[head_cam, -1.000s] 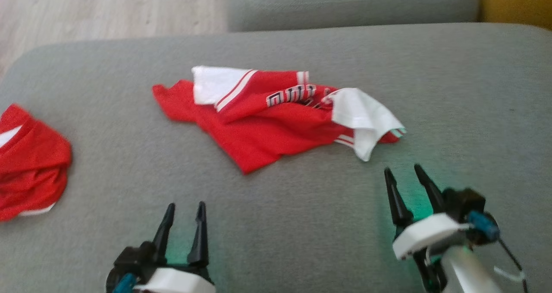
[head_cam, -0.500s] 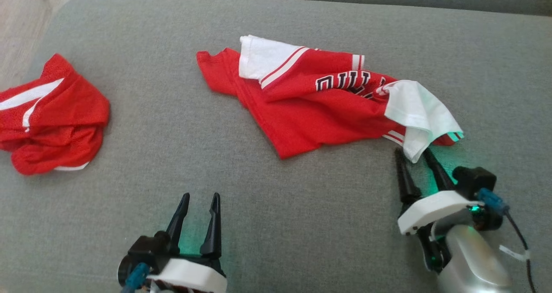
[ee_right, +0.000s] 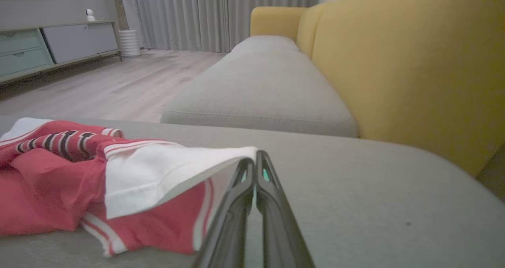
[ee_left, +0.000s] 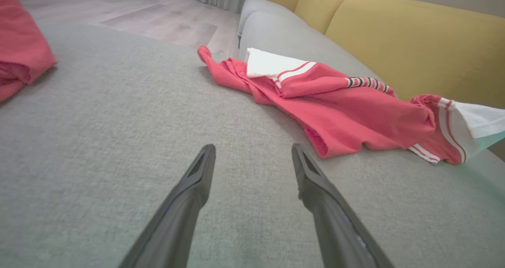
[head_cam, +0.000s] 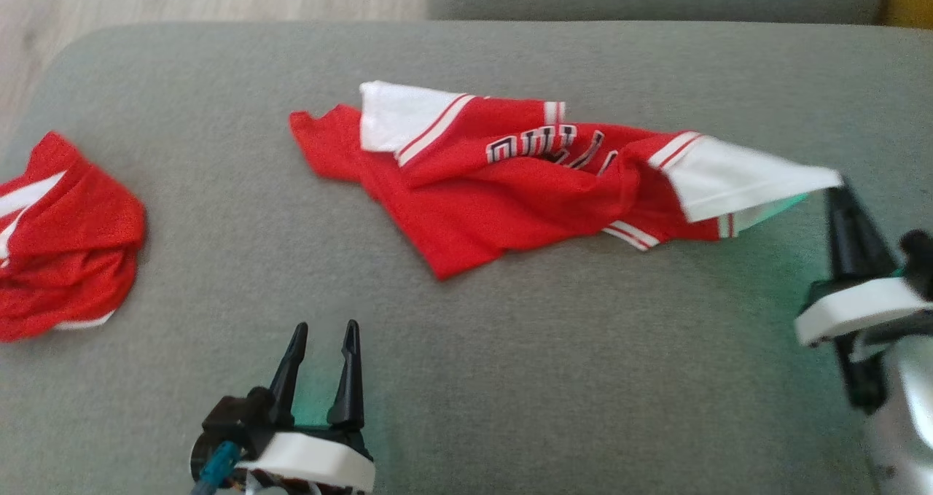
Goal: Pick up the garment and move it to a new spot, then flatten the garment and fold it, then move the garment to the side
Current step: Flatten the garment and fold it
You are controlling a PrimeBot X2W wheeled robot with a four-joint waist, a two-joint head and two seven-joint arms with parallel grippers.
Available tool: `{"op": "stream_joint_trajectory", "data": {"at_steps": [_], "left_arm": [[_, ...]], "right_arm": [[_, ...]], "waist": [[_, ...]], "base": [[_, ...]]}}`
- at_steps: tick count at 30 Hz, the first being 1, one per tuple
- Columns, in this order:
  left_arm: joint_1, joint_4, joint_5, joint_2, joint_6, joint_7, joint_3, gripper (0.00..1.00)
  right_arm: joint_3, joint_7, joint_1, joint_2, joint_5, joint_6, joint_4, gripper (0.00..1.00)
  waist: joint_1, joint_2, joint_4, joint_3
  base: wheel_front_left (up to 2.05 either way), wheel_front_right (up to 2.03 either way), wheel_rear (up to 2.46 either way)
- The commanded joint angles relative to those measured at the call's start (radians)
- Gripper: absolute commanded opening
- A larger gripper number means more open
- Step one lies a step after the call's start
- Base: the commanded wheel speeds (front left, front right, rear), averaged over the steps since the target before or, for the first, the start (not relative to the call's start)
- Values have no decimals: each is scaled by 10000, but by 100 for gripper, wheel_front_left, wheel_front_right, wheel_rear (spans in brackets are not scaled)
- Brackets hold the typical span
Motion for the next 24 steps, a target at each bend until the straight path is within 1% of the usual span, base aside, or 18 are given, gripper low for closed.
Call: {"op": "stream_joint_trajectory", "data": {"at_steps": [1, 4, 5, 6, 9, 12, 17, 24], "left_arm": [[-194, -293, -42, 13, -11, -53, 268, 100], [-119, -215, -79, 13, -33, -53, 231, 100], [-97, -188, -100, 13, -29, -53, 216, 100], [-77, -159, -126, 13, -18, -53, 205, 100], [-19, -77, -195, 13, 3, -53, 180, 100], [43, -18, -220, 13, 0, -53, 207, 100], [70, 45, -192, 13, -14, -53, 271, 100], [-206, 128, -163, 12, -50, -53, 235, 100]], "right_arm": [[90, -40, -20, -360, -186, -7, -468, 0], [-8, -40, 193, -806, -374, -7, -512, 0], [-10, -40, 294, -912, -396, -7, -306, 65], [20, -40, 375, -987, -408, -7, -122, 100], [-89, -40, 721, -1024, -476, -7, 288, 100], [-292, -40, 1089, -768, -522, -7, 302, 100], [-394, -40, 1431, -197, -464, -7, -72, 100], [-332, -40, 1388, 443, -521, -7, -804, 100]], "waist": [[0, 0, -326, -264], [0, 0, -636, -448], [0, 0, -699, -495], [0, 0, -765, -549], [0, 0, -894, -693], [0, 0, -983, -782], [0, 0, -1065, -803], [0, 0, -1071, -558]], "base": [[0, 0, 0], [0, 0, 0], [0, 0, 0], [0, 0, 0], [0, 0, 0], [0, 0, 0], [0, 0, 0], [0, 0, 0]]}}
